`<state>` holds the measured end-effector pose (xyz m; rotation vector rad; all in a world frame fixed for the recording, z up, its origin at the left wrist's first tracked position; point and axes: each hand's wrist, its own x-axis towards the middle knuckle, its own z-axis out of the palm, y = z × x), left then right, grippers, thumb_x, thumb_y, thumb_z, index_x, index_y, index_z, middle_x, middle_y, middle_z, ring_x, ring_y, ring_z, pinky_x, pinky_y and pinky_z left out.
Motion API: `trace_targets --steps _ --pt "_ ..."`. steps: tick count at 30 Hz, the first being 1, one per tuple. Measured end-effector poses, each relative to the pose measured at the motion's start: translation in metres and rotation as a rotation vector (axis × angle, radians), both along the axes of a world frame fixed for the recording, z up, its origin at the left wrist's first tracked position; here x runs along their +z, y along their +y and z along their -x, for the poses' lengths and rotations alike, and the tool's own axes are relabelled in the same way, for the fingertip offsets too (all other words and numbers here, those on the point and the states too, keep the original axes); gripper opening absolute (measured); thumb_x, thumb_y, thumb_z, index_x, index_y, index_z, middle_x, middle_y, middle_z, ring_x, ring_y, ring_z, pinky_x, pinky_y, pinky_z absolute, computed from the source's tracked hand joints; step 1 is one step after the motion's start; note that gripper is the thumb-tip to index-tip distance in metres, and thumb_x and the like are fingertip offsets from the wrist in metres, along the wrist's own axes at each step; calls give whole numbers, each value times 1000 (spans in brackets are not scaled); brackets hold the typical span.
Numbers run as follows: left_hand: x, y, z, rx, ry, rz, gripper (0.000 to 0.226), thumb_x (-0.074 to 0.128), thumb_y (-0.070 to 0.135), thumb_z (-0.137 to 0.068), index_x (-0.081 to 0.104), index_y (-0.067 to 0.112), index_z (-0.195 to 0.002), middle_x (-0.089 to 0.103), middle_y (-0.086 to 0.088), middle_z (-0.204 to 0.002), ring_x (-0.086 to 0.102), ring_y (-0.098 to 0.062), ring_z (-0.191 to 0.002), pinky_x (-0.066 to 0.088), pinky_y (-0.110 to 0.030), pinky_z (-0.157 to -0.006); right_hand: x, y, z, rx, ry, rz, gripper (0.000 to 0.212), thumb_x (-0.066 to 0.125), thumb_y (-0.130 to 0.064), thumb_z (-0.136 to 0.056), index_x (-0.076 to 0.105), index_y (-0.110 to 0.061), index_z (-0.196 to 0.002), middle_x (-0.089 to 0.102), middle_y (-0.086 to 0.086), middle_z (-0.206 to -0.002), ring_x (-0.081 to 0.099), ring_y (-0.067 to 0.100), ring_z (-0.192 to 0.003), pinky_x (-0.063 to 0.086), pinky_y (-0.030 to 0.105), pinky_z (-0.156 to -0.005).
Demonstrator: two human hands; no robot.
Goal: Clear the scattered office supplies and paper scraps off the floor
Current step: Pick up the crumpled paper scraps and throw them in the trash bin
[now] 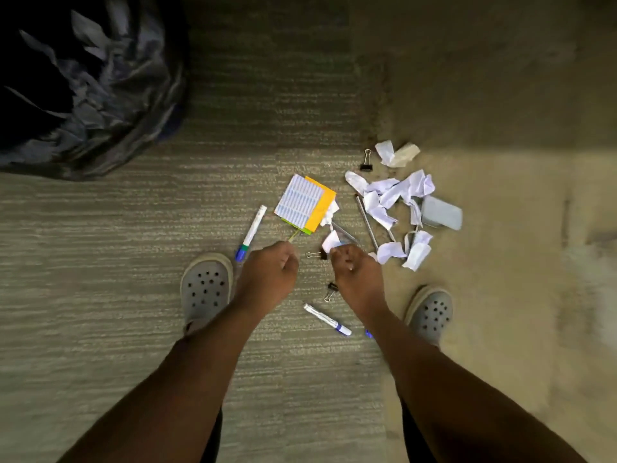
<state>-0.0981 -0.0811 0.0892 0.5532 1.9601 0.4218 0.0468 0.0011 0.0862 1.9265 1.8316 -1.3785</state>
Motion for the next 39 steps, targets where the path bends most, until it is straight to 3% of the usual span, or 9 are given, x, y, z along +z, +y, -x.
trace_targets --steps 4,7,12,18,24,31,34,37,39 --pt "-32 19 -31 -131 95 48 43 61 19 -86 55 14 -128 67 -13 -117 62 -33 -108 50 -42 -91 -29 13 -44 78 -154 94 20 58 -31 -92 65 -19 -105 72 8 -103 65 27 -100 46 30 -83" --pt "-54 45 -48 -335 156 5 60 62 18 -86 40 16 -142 53 -14 -133 52 -36 -119 47 -45 -93 -53 36 -68 272 -201 -25 38 61 -27 -88 53 -17 -124 58 8 -125 57 29 -112 47 38 -90" --pt "-86 111 -55 -504 322 -102 56 56 13 -87 41 18 -140 42 -10 -139 43 -34 -123 47 -49 -92 -89 95 -67 598 -270 -292 59 63 -24 -87 38 -19 -140 34 13 -149 41 35 -130 48 47 -97" --pt "-125 178 -67 -493 462 -202 48 64 27 -86 51 26 -132 41 -15 -139 43 -35 -125 44 -43 -99 -124 138 -64 702 -344 -372 87 67 -55 -80 20 -31 -149 15 13 -160 35 39 -136 44 50 -100" --pt "-145 193 -77 -611 445 -221 25 64 23 -86 64 12 -108 44 -18 -132 45 -35 -119 39 -37 -100 -139 134 -73 690 -147 -365 62 72 -33 -81 42 -23 -134 42 13 -138 45 33 -118 50 45 -88" --pt "-139 184 -74 -505 426 -172 32 62 9 -81 69 7 -112 53 -22 -121 54 -37 -110 45 -34 -92 -135 121 -95 535 -29 -360 24 56 -8 -89 56 -10 -112 59 13 -111 53 33 -103 49 44 -78" --pt "-131 179 -67 -432 403 -148 30 69 13 -79 72 10 -109 59 -21 -111 58 -32 -102 42 -27 -85 -124 124 -101 363 59 -343 24 54 -15 -94 58 -5 -116 63 16 -107 56 34 -99 40 36 -78" --pt "-126 183 -60 -386 426 -149 23 71 22 -80 72 2 -91 64 -21 -94 61 -30 -86 41 -30 -71 -110 132 -105 150 87 -330 28 54 -16 -95 56 -5 -121 66 16 -106 61 33 -97 37 30 -76" --pt "-121 190 -59 -362 434 -179 22 66 22 -84 67 2 -91 66 -20 -92 61 -32 -86 39 -31 -69 -101 139 -107 39 73 -334 32 51 -12 -94 53 -6 -126 68 17 -103 62 34 -94 40 32 -75"
